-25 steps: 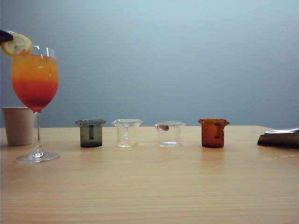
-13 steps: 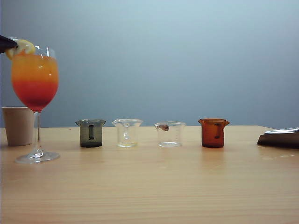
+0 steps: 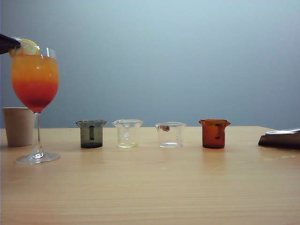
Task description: Pick up the lemon slice from the paper cup on the left and carefully insert it into the rim of the goblet.
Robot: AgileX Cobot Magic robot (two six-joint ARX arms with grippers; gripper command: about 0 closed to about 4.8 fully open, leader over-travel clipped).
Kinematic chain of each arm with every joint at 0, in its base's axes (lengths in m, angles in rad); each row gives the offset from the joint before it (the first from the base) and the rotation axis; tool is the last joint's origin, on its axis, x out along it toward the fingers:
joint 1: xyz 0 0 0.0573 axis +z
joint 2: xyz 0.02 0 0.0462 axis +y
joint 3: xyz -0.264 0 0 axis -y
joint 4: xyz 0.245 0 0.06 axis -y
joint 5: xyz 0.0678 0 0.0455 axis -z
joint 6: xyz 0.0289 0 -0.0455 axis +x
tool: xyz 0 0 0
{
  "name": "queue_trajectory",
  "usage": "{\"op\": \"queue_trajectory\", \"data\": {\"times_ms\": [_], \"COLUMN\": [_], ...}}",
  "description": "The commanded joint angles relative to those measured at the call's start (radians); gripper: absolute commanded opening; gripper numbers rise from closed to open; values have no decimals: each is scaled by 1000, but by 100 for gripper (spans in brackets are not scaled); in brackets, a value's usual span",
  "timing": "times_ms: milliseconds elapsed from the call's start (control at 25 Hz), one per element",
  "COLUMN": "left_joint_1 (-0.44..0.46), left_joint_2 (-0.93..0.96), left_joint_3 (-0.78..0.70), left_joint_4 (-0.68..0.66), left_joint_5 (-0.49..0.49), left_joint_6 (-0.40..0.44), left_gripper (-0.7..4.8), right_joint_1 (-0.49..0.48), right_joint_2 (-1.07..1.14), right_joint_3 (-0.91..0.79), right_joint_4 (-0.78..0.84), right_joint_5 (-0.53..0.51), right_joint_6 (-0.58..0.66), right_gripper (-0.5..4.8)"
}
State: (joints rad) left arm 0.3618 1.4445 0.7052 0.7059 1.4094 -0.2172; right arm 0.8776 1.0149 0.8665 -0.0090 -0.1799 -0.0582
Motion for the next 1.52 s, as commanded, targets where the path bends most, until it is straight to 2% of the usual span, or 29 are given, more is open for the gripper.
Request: {"op": "queue_trajectory", "data": {"times_ms": [40,440,1519], "left_joint_1": [1,16,14], "left_joint_2": [-2,-2,-2], "left_joint_3": [4,6,5], "left_joint_4": [6,6,-10], "left_joint_5": [9,31,31], "left_joint_6": [0,-26,-18], "left_gripper": [-5,-5,-3], "right_joint_1": [0,0,0], "right_joint_2": [-2,-2,-2], "right_joint_3": [6,6,6], "right_joint_4": [13,12,13], "right_joint_5": [-2,-2,-2], "right_joint_6": [2,2,2], "right_gripper": [-5,-5,-5]}}
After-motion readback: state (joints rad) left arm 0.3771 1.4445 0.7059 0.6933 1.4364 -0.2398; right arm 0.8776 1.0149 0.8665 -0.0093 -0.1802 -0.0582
